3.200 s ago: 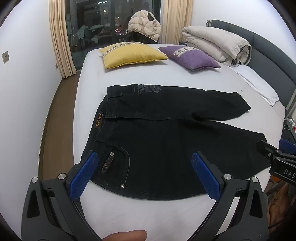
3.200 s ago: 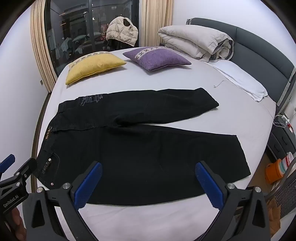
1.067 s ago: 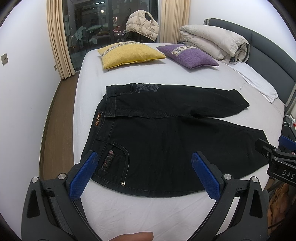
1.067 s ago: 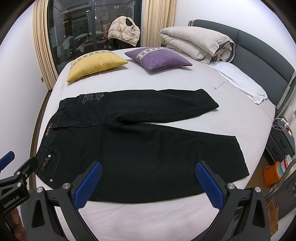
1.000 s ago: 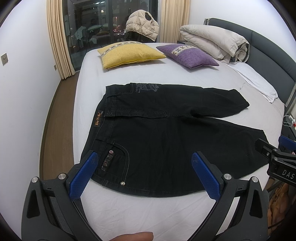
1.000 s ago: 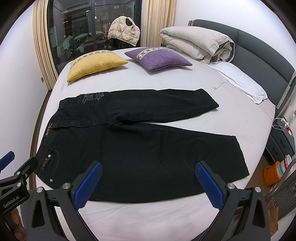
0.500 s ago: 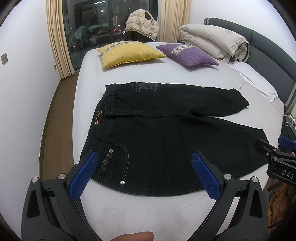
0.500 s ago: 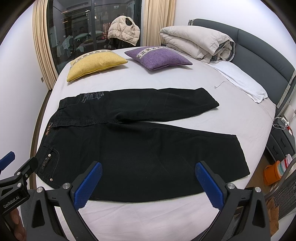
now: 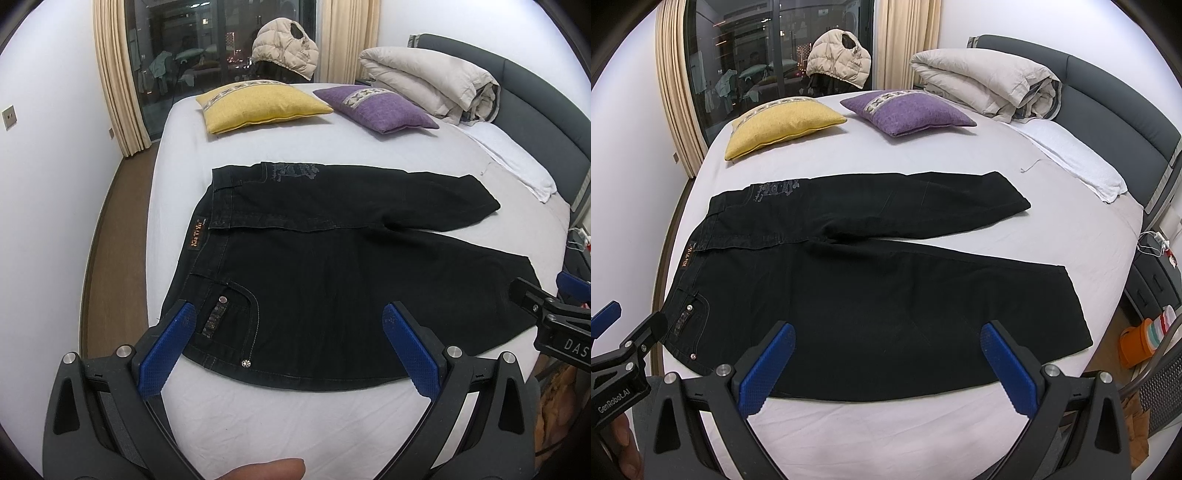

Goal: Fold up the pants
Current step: 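Move the left tool to the jeans waistband while the right tool reaches the hem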

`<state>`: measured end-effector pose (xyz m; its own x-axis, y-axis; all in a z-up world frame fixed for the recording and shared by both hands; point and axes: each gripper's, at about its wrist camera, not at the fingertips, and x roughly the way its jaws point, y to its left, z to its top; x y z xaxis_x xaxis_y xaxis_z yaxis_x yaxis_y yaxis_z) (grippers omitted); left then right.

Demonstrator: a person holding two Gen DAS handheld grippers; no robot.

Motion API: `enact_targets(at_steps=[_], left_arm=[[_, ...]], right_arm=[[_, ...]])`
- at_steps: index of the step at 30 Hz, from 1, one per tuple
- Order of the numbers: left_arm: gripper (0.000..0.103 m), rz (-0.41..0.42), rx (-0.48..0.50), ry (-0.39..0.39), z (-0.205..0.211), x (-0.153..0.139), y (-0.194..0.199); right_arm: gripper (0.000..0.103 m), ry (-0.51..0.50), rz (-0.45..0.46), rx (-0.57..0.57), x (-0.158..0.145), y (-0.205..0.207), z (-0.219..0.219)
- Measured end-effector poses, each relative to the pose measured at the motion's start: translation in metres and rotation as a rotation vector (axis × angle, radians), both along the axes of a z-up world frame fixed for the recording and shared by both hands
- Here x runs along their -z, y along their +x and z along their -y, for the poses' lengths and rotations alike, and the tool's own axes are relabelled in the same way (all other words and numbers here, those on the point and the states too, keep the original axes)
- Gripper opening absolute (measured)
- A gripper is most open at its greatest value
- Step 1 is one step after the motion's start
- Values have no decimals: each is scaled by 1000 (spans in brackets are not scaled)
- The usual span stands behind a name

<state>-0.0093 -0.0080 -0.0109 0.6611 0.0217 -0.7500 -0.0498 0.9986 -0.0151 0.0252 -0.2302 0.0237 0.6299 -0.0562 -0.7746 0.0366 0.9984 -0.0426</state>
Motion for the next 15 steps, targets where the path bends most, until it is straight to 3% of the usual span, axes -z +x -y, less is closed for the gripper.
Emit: enact_targets(at_steps=[6, 12, 15], left_arm=[[103, 6, 49, 13, -1, 7, 7], [103, 8, 92, -46, -24, 9, 34], [103, -32, 152, -95, -34, 14, 65]], right_arm=[[103, 19, 4, -22, 7, 1, 5], [103, 98, 63, -134, 5, 16, 20], [103, 115, 80, -151, 3, 33, 30]])
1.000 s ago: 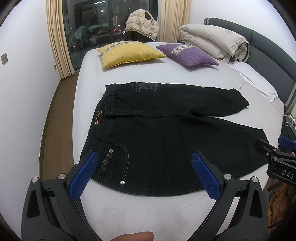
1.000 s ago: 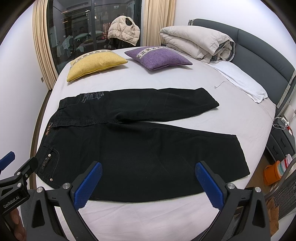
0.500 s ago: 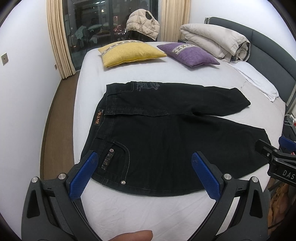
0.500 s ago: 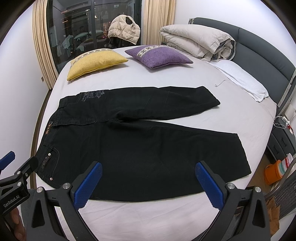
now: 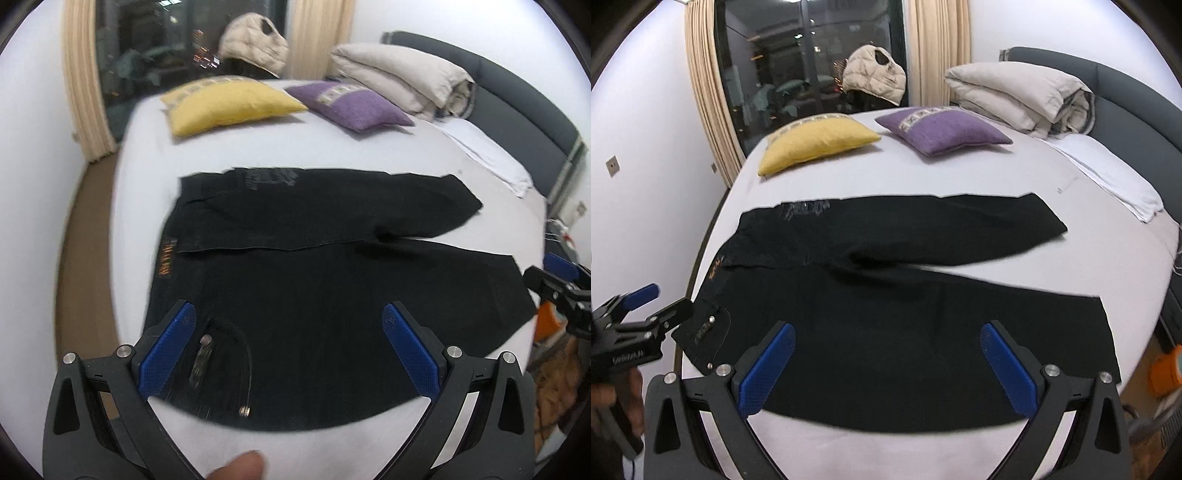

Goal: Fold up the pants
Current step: 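Move the left tool to the jeans waistband while the right tool reaches the hem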

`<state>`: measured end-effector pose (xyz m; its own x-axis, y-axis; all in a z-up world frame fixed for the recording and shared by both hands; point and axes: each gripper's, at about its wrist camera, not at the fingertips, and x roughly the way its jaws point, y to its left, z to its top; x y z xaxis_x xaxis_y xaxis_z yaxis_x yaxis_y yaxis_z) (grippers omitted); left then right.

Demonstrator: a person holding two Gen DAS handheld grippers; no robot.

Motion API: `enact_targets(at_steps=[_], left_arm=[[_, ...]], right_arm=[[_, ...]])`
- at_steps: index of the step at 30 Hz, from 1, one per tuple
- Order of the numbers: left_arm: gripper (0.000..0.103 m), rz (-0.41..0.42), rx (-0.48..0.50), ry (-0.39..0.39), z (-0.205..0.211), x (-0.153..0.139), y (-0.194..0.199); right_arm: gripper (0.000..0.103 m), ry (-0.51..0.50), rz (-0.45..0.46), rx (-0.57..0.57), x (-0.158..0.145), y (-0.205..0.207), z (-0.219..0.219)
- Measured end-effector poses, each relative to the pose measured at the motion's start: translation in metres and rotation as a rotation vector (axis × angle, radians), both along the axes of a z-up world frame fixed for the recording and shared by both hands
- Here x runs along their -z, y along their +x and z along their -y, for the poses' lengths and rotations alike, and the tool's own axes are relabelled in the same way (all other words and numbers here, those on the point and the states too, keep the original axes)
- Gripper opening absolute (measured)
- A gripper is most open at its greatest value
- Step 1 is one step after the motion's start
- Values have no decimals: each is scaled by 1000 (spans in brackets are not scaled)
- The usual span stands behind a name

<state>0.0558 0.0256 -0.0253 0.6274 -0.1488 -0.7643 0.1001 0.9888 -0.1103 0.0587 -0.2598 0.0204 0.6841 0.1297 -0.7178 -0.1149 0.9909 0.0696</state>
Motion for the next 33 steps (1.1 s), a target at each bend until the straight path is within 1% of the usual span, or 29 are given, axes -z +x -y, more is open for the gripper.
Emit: enact_targets(at_steps=[3, 4, 6, 7, 10, 11, 12, 13, 14, 15, 16, 18, 21, 23, 24, 26, 29, 33], left_arm=[[103, 12, 21, 40, -3, 3, 28], [103, 8, 47, 51, -5, 4, 42], [103, -27, 100, 79, -4, 7, 69], [103, -33, 127, 113, -4, 7, 86], [103, 33, 177, 226, -10, 2, 142], [103, 30, 193, 259, -12, 3, 165], [103, 13, 215, 278, -15, 6, 189], [103, -11, 258, 278, -16, 9, 215], [103, -35, 298, 273, -17, 14, 239], [103, -60, 324, 273, -18, 20, 261], [103, -94, 348, 269, -20, 27, 286], [102, -162, 408, 234, -25, 45, 329], [92, -239, 446, 221, -29, 68, 371], [82, -275, 471, 238, -27, 83, 383], [79, -307, 501, 239, -27, 93, 394], [72, -343, 543, 254, -28, 104, 404], [70, -380, 577, 263, -33, 117, 417], [70, -400, 565, 244, -48, 126, 432]], right_arm=[[103, 35, 5, -20, 0, 20, 12], [103, 44, 9, -27, -1, 25, 16], [103, 57, 19, -48, 1, 39, 23], [103, 56, 19, -56, 2, 46, 27], [103, 70, 19, -121, 9, 70, 37], [101, 63, 16, -147, 12, 80, 39], [95, 55, 11, -162, 14, 88, 41], [92, 50, 3, -183, 16, 96, 42], [87, 50, -9, -207, 19, 106, 44], [84, 51, -21, -220, 22, 115, 46], [83, 55, -31, -230, 25, 122, 48], [79, 69, -46, -266, 31, 135, 51], [77, 74, -76, -304, 45, 150, 51], [76, 72, -102, -325, 57, 160, 50], [75, 74, -114, -331, 62, 165, 50], [74, 77, -136, -340, 71, 172, 50], [74, 84, -150, -362, 80, 182, 49], [74, 88, -150, -399, 82, 191, 44]])
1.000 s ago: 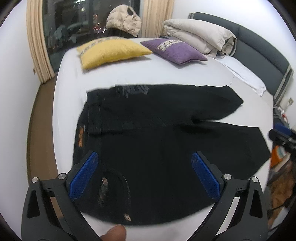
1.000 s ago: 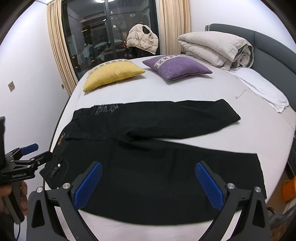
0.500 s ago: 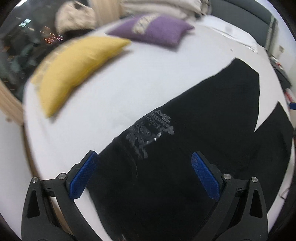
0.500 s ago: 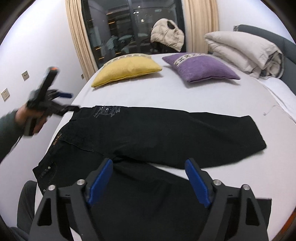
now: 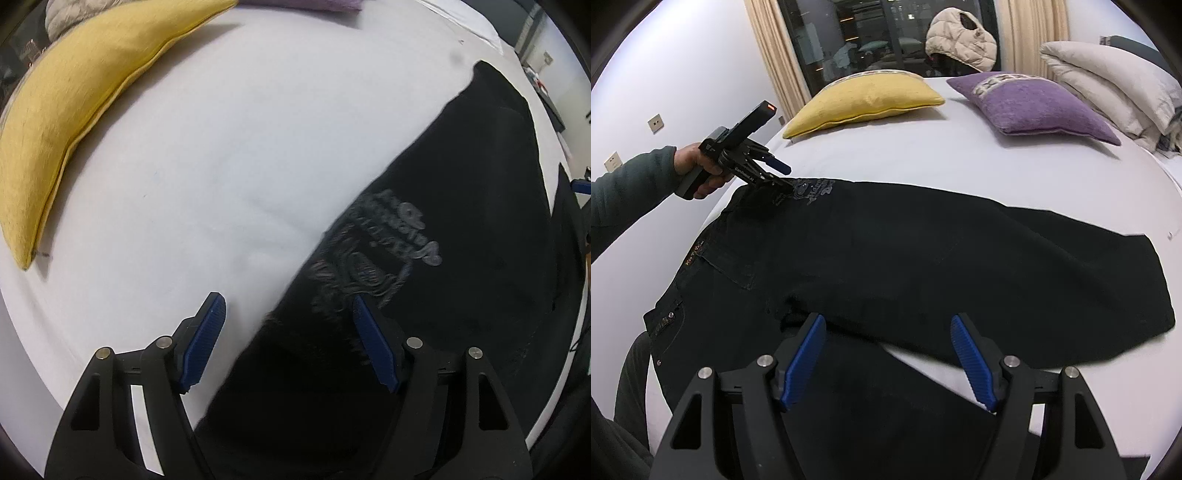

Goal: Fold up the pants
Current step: 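Move the left tool to the jeans waistband while the right tool reaches the hem, then grasp the jeans waistband with the left tool while the right tool grasps the leg hem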

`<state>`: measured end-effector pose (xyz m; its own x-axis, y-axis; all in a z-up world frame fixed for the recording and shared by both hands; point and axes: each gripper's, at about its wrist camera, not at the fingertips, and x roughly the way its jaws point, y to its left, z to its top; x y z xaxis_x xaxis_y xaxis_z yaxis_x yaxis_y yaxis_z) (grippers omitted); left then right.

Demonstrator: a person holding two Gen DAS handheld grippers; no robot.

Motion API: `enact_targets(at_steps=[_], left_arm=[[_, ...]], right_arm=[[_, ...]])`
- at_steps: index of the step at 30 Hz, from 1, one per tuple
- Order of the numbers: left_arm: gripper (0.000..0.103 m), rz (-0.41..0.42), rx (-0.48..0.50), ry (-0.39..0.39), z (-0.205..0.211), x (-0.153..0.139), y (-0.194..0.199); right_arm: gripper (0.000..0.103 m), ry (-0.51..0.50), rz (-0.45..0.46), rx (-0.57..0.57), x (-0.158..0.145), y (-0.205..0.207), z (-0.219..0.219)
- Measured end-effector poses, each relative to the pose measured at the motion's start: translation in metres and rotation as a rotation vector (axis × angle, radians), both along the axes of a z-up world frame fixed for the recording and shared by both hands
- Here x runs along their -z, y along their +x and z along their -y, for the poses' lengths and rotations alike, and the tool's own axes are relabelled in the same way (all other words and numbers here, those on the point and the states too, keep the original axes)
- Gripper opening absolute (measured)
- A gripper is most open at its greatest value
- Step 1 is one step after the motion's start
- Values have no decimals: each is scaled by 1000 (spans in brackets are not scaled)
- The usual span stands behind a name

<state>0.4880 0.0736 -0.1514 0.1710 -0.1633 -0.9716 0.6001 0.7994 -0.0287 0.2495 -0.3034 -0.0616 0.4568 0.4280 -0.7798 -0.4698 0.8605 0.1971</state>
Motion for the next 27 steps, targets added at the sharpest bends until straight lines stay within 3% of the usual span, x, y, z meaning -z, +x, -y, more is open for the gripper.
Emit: enact_targets(at_steps=[5, 6, 10, 13, 20, 27], left_arm=[[67, -53, 0, -28, -5, 19, 12], [62, -58, 5, -33, -7, 21, 14], [20, -57, 12, -53, -4, 23, 15], [12, -9, 10, -42, -2, 19, 10], [10, 132, 18, -76, -6, -11, -10], [10, 242, 75, -56, -8, -34, -36]], right_arm=[[73, 22, 2, -21, -1, 23, -6], [73, 27, 0, -25, -3, 26, -7], [71, 15, -3, -61, -7, 45, -19], [71, -11, -4, -103, -7, 65, -29], [70, -121, -7, -237, -7, 133, -69], [58, -280, -26, -397, 15, 181, -118]])
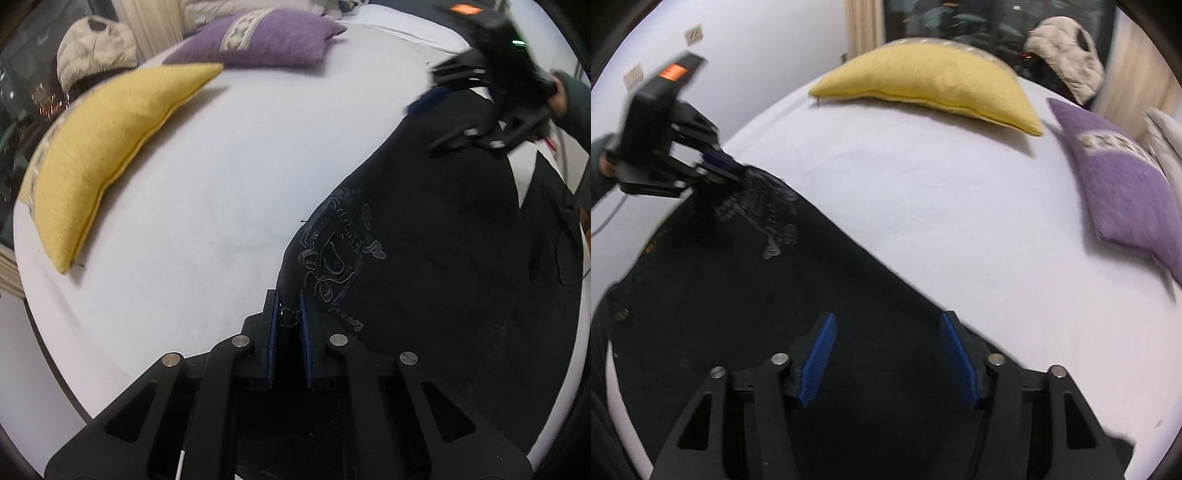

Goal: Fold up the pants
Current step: 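Grasp the jeans waistband with the left tool while the right tool grasps the leg hem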

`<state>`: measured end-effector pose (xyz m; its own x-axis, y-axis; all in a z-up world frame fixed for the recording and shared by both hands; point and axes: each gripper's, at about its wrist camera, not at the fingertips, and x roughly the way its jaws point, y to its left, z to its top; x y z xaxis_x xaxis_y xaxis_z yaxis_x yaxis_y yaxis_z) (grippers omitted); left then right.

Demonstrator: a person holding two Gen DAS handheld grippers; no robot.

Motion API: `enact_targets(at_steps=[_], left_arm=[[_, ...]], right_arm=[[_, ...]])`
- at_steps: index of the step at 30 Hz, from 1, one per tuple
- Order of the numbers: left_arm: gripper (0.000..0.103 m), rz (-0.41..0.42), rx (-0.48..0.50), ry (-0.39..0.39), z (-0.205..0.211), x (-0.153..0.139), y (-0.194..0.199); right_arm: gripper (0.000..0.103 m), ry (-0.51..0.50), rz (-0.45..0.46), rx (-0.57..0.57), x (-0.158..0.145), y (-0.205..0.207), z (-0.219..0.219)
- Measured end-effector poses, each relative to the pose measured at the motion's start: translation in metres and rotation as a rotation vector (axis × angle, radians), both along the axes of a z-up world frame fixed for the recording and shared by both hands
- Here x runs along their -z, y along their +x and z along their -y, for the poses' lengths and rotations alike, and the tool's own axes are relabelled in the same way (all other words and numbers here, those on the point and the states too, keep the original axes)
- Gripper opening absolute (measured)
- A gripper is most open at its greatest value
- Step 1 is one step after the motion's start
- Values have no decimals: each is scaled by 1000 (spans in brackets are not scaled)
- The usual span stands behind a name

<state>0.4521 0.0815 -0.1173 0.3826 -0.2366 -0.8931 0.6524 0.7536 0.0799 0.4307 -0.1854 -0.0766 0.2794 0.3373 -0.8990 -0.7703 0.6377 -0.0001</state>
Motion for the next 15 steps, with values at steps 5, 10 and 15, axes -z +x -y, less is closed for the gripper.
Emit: enact_targets(at_steps=[5, 10, 15], left_arm=[[10, 54, 27, 3, 5, -11, -25], [10, 56, 48, -5, -2, -21, -54], [10, 58, 53, -14, -3, -24, -66]], right_arm=[[55, -89, 4, -89, 12, 10, -21], [55, -133, -39, -111, 25, 23, -28], [32, -170, -88, -149, 37, 26, -32]])
